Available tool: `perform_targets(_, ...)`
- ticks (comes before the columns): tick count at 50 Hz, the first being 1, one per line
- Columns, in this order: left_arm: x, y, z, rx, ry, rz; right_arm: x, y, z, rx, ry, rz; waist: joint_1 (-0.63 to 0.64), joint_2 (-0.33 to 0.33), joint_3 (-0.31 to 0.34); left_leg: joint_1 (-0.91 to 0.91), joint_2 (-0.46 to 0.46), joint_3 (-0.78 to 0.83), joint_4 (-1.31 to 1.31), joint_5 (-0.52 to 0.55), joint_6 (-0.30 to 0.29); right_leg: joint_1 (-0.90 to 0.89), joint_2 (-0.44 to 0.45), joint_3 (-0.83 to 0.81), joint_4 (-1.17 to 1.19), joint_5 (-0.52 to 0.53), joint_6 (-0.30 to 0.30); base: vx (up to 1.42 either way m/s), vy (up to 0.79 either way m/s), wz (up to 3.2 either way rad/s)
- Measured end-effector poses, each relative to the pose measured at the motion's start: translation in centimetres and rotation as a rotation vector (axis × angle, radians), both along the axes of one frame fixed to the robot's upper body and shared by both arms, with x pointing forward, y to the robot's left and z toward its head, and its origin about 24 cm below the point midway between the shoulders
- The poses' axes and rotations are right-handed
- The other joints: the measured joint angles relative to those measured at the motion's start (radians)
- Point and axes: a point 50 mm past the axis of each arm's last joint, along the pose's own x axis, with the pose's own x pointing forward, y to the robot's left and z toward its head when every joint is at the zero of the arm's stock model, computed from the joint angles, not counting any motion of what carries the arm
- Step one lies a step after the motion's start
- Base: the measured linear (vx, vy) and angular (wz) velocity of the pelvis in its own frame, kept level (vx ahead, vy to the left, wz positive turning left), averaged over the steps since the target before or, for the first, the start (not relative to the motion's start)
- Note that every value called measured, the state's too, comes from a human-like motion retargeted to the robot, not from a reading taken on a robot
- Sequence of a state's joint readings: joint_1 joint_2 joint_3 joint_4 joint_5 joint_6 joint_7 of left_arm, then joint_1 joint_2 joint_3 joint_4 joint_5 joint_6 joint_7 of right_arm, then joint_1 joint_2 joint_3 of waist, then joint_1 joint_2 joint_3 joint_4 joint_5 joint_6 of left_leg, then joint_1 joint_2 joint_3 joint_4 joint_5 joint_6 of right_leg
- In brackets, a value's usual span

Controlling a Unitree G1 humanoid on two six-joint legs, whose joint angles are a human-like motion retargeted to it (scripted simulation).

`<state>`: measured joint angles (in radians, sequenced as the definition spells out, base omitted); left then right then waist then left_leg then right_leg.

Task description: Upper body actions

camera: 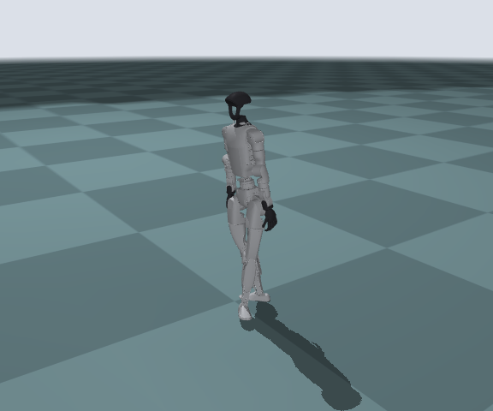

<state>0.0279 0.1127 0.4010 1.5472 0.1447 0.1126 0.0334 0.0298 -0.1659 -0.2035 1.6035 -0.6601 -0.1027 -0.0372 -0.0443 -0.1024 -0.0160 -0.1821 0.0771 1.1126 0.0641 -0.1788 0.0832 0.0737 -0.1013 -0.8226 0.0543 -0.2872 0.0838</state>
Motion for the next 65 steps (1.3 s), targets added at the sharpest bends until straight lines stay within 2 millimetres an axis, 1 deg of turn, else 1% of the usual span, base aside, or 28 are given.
perform_targets(2, -0.3, 0.1, 0.0, 0.008, 0.011, 0.015, -0.6, 0.0, 0.0, -0.01, 0.015, -0.013, 0.011, -0.002, -0.018, 0.025, -0.016, 0.112, 0.016, 0.001, 0.012, 0.006, -0.005, -0.08, -0.005, -0.013, 0.026, 0.04, 0.23, 3.19)
perform_targets(5, -1.1, 0.4, 0.2, 0.028, 0.038, 0.071, -1.3, 0.1, 0.0, -0.015, 0.033, -0.025, 0.012, -0.007, -0.049, 0.031, -0.022, 0.071, 0.087, 0.006, 0.029, 0.017, -0.008, -0.184, -0.009, -0.027, 0.068, 0.14, 0.19, 2.91)
perform_targets(7, -1.9, 0.5, 0.2, 0.04, 0.058, 0.13, -1.3, 0.3, 0.0, -0.009, 0.038, -0.013, 0.026, -0.003, -0.06, 0.079, -0.028, 0.132, 0.066, 0.033, -0.025, 0.025, 0.004, -0.226, -0.008, -0.034, 0.082, 0.19, 0.28, 1.91)
perform_targets(8, -2.3, 0.5, 0.3, 0.044, 0.069, 0.163, -1.1, 0.4, -0.1, -0.005, 0.037, -0.002, 0.045, -0.007, -0.062, 0.107, -0.04, 0.217, 0.028, 0.078, -0.032, 0.032, 0.004, -0.237, -0.009, -0.035, 0.087, 0.14, 0.29, 1.42)
perform_targets(10, -3.0, 0.2, 0.3, 0.052, 0.09, 0.218, -0.1, 0.7, -0.1, 0.008, 0.016, 0.012, 0.049, -0.002, -0.067, 0.122, -0.053, 0.277, -0.005, 0.143, -0.043, 0.042, 0.012, -0.282, -0.01, -0.04, 0.1, 0.09, 0.3, 1.51)
perform_targets(11, -3.3, 0.0, 0.4, 0.058, 0.103, 0.25, 0.5, 0.9, -0.2, 0.018, -0.003, 0.02, 0.055, -0.002, -0.064, 0.109, -0.065, 0.253, -0.012, 0.147, -0.026, 0.047, 0.013, -0.293, -0.012, -0.039, 0.104, 0.1, 0.27, 1.32)
perform_targets(14, -4.0, -0.7, 0.4, 0.065, 0.135, 0.344, 2.7, 1.7, -0.3, 0.06, -0.071, 0.057, 0.107, -0.01, -0.053, 0.102, -0.088, 0.236, -0.023, 0.14, -0.011, 0.052, 0.01, -0.3, -0.013, -0.035, 0.105, 0.08, 0.18, 0.25)
perform_targets(19, -4.7, -2.1, 0.4, 0.034, 0.146, 0.455, 6.8, 3.5, -0.1, 0.137, -0.184, 0.128, 0.234, -0.043, -0.014, 0.136, -0.106, 0.287, -0.034, 0.122, -0.028, 0.067, -0.018, -0.277, -0.006, -0.021, 0.104, 0.06, 0.13, -0.51)
perform_targets(21, -5.0, -2.6, 0.4, 0.024, 0.157, 0.483, 7.7, 4.2, 0.0, 0.17, -0.217, 0.148, 0.247, -0.05, -0.02, 0.135, -0.109, 0.278, -0.03, 0.111, -0.033, 0.072, -0.023, -0.289, -0.008, -0.01, 0.111, 0.22, 0.13, 0.06)
perform_targets(23, -5.4, -3.2, 0.4, 0.017, 0.174, 0.503, 8.0, 4.8, 0.1, 0.197, -0.238, 0.165, 0.238, -0.055, -0.036, 0.13, -0.111, 0.258, -0.022, 0.099, -0.038, 0.078, -0.024, -0.308, -0.013, 0.002, 0.121, 0.26, 0.12, 0.47)
perform_targets(25, -5.4, -3.4, 0.4, 0.012, 0.176, 0.515, 7.9, 5.1, 0.1, 0.211, -0.244, 0.18, 0.219, -0.061, -0.056, 0.123, -0.113, 0.235, -0.013, 0.086, -0.041, 0.085, -0.023, -0.328, -0.018, 0.016, 0.134, 0.25, 0.1, 0.6)
perform_targets(28, -4.9, -3.2, 0.3, 0.003, 0.148, 0.487, 6.6, 4.8, -0.1, 0.198, -0.206, 0.181, 0.198, -0.064, -0.08, 0.108, -0.115, 0.176, 0.002, 0.065, -0.045, 0.099, -0.026, -0.345, -0.012, 0.044, 0.15, 0.28, 0.16, 0.71)
perform_targets(32, -3.5, -2.3, 0.1, -0.013, 0.095, 0.363, 3.4, 3.4, -0.4, 0.142, -0.096, 0.129, 0.187, -0.054, -0.098, 0.104, -0.126, 0.102, 0.003, 0.039, -0.045, 0.135, -0.029, -0.356, 0.018, 0.127, 0.161, 0.26, 0.16, 0.91)
perform_targets(35, -2.2, -1.5, 0.0, -0.019, 0.057, 0.245, 0.5, 2.1, -0.3, 0.086, 0.003, 0.061, 0.188, -0.015, -0.109, 0.108, -0.116, 0.038, -0.014, 0.031, -0.041, 0.164, -0.02, -0.363, 0.083, 0.248, 0.118, 0.27, 0.17, 1.1)
perform_targets(38, -0.8, -1.1, -0.1, -0.022, 0.015, 0.143, -1.7, 1.0, 0.0, 0.033, 0.063, -0.002, 0.153, 0.068, -0.096, 0.119, -0.06, -0.078, -0.019, 0.029, -0.026, 0.175, -0.019, -0.28, 0.24, 0.39, 0.01, 0.32, 0.18, 1.61)
perform_targets(40, 0.1, -0.8, -0.2, -0.029, -0.011, 0.091, -2.7, 0.4, 0.2, 0.008, 0.083, -0.028, 0.099, 0.119, -0.079, 0.122, -0.025, -0.176, -0.012, 0.031, -0.016, 0.154, -0.024, -0.185, 0.381, 0.449, -0.064, 0.24, 0.08, 2.22)
perform_targets(42, 1.3, -0.5, -0.1, -0.048, -0.033, 0.038, -3.1, 0.2, 0.2, -0.003, 0.089, -0.048, 0.029, 0.152, -0.069, 0.1, -0.013, -0.292, -0.007, 0.043, -0.003, 0.075, -0.037, -0.081, 0.53, 0.412, -0.012, 0.18, 0.03, 2.59)
perform_targets(43, 1.8, -0.3, -0.1, -0.058, -0.04, 0.012, -3.1, 0.2, 0.2, -0.004, 0.089, -0.06, 0.001, 0.162, -0.064, 0.088, -0.013, -0.346, -0.01, 0.054, 0.003, 0.005, -0.031, 0.018, 0.6, 0.389, 0.026, 0.1, -0.03, 2.4)
perform_targets(45, 2.7, -0.1, 0.0, -0.063, -0.051, -0.031, -3.1, 0.4, 0.2, -0.002, 0.079, -0.081, -0.022, 0.164, -0.053, 0.069, -0.021, -0.422, -0.018, 0.075, 0.011, -0.097, 0.03, 0.211, 0.64, 0.371, 0.093, 0.07, -0.06, 1.82)
perform_targets(47, 3.7, 0.1, 0.0, -0.053, -0.067, -0.049, -2.5, 0.5, 0.1, 0.001, 0.056, -0.087, -0.018, 0.153, -0.034, 0.064, -0.03, -0.459, -0.022, 0.089, 0.015, -0.151, 0.058, 0.305, 0.625, 0.346, 0.074, 0.08, -0.08, 1.36)
perform_targets(52, 5.1, 0.2, 0.2, -0.068, -0.097, -0.091, -0.5, 0.6, -0.1, 0.011, -0.005, -0.052, -0.06, 0.132, 0.011, 0.058, -0.062, -0.557, -0.021, 0.118, 0.017, -0.228, 0.043, 0.366, 0.401, 0.259, -0.029, 0.04, -0.11, 1.65)
perform_targets(55, 5.0, 0.2, 0.2, -0.082, -0.084, -0.114, 0.9, 0.9, -0.2, 0.022, -0.043, -0.039, -0.079, 0.102, 0.038, 0.083, -0.108, -0.605, -0.037, 0.133, 0.017, -0.257, 0.062, 0.507, 0.213, 0.202, -0.059, 0.09, -0.15, 1.65)
perform_targets(58, 3.8, 0.1, 0.1, -0.103, -0.05, -0.13, 1.8, 1.3, -0.2, 0.042, -0.073, -0.04, -0.088, 0.081, 0.067, 0.139, -0.146, -0.654, -0.058, 0.141, 0.016, -0.255, 0.09, 0.704, 0.07, 0.209, -0.062, 0.19, -0.16, 1.63)
perform_targets(60, 2.8, 0.2, 0.1, -0.121, -0.014, -0.138, 2.2, 1.7, -0.3, 0.061, -0.085, -0.037, -0.092, 0.065, 0.08, 0.167, -0.165, -0.714, -0.052, 0.139, 0.014, -0.23, 0.083, 0.765, -0.014, 0.387, -0.067, 0.22, -0.17, 1.44)
perform_targets(62, 1.5, 0.5, 0.2, -0.133, 0.035, -0.142, 2.1, 2.1, -0.3, 0.082, -0.079, -0.031, -0.083, 0.053, 0.067, 0.174, -0.175, -0.762, -0.039, 0.134, 0.008, -0.187, 0.073, 0.694, -0.04, 0.32, -0.083, 0.23, -0.2, 1.23)
perform_targets(63, 1.0, 0.7, 0.3, -0.139, 0.064, -0.149, 2.1, 2.4, -0.4, 0.096, -0.072, -0.033, -0.074, 0.043, 0.056, 0.174, -0.183, -0.783, -0.034, 0.132, 0.005, -0.162, 0.044, 0.535, -0.044, 0.302, -0.079, 0.25, -0.2, 1.33)
perform_targets(64, 0.4, 0.6, 0.3, -0.143, 0.092, -0.154, 1.9, 2.6, -0.4, 0.106, -0.063, -0.039, -0.056, 0.042, 0.048, 0.177, -0.186, -0.794, -0.031, 0.131, 0.003, -0.145, 0.041, 0.499, -0.047, 0.288, -0.079, 0.25, -0.18, 1.31)
perform_targets(65, -0.2, 0.4, 0.4, -0.146, 0.119, -0.158, 1.8, 2.7, -0.4, 0.113, -0.053, -0.047, -0.033, 0.044, 0.042, 0.181, -0.185, -0.801, -0.029, 0.13, 0.002, -0.134, 0.05, 0.525, -0.049, 0.277, -0.081, 0.18, -0.16, 0.65)
